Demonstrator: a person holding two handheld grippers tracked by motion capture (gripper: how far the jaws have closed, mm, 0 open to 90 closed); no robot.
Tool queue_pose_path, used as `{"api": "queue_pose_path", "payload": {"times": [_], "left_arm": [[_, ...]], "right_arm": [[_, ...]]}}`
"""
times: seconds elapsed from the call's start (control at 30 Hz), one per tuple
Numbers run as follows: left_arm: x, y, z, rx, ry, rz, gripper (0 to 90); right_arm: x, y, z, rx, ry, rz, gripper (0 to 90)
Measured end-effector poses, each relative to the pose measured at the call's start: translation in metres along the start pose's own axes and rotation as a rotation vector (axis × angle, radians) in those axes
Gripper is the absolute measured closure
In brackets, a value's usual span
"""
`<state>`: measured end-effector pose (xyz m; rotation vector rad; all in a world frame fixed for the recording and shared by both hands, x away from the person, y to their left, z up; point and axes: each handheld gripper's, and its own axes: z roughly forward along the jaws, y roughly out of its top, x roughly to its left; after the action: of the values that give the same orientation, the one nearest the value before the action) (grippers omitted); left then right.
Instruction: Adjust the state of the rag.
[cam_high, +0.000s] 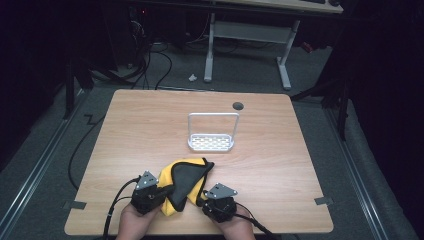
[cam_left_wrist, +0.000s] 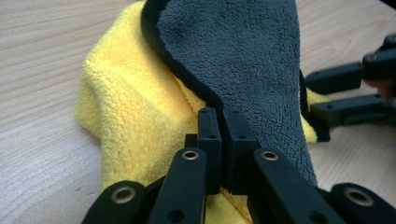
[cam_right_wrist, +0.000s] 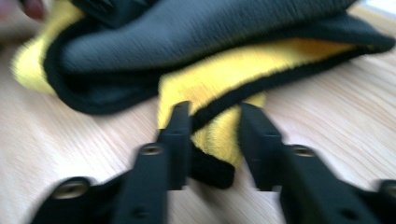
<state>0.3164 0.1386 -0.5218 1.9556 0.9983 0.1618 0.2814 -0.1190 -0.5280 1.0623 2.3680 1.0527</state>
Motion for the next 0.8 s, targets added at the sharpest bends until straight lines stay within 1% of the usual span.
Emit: {"api": "queue_pose_path", "payload": {"times": [0.03,0.07,0.17,0.2,0.27,0.33,0.43,0.53,0.6,0.63,0.67,0.7,0.73,0.77,0.8], "left_arm": [[0.002,0.000,-0.001,-0.006,-0.001,-0.007,86.7],[0.003,0.000,-0.003,-0.011,0.003,-0.007,86.7],[0.009,0.001,-0.012,-0.039,0.013,-0.025,86.6],[0.012,0.001,-0.015,-0.047,0.017,-0.032,86.6],[0.018,0.001,-0.021,-0.060,0.028,-0.048,86.6],[0.026,-0.001,-0.027,-0.072,0.044,-0.065,86.6],[0.036,-0.004,-0.032,-0.071,0.067,-0.083,86.6],[0.043,-0.007,-0.034,-0.062,0.093,-0.089,86.6],[0.048,-0.009,-0.035,-0.060,0.094,-0.113,86.6],[0.049,-0.010,-0.035,-0.060,0.098,-0.118,86.6],[0.051,-0.010,-0.035,-0.056,0.106,-0.117,86.6],[0.052,-0.011,-0.035,-0.052,0.112,-0.117,86.6],[0.053,-0.012,-0.035,-0.052,0.116,-0.118,86.6],[0.055,-0.012,-0.035,-0.053,0.119,-0.120,86.6],[0.056,-0.012,-0.036,-0.054,0.121,-0.122,86.6]], "right_arm": [[-0.003,-0.001,-0.001,0.008,-0.004,0.000,84.2],[-0.005,-0.002,-0.002,0.008,-0.007,0.007,86.4],[-0.011,-0.004,-0.005,0.013,-0.045,0.007,87.6],[-0.018,-0.006,-0.009,0.012,-0.068,0.008,87.7],[-0.021,-0.007,-0.010,0.011,-0.073,0.011,87.7],[-0.027,-0.010,-0.015,0.015,-0.102,0.018,87.7],[-0.038,-0.016,-0.021,0.020,-0.145,0.027,87.6],[-0.048,-0.021,-0.028,0.029,-0.178,0.037,87.6],[-0.054,-0.025,-0.033,0.036,-0.204,0.037,87.6],[-0.061,-0.029,-0.038,0.042,-0.215,0.051,87.6],[-0.066,-0.031,-0.041,0.046,-0.234,0.050,87.6],[-0.066,-0.031,-0.041,0.046,-0.234,0.050,87.6],[-0.071,-0.034,-0.044,0.049,-0.245,0.064,87.6],[-0.083,-0.039,-0.050,0.048,-0.267,0.098,87.6],[-0.083,-0.039,-0.050,0.048,-0.267,0.098,87.6]]}}
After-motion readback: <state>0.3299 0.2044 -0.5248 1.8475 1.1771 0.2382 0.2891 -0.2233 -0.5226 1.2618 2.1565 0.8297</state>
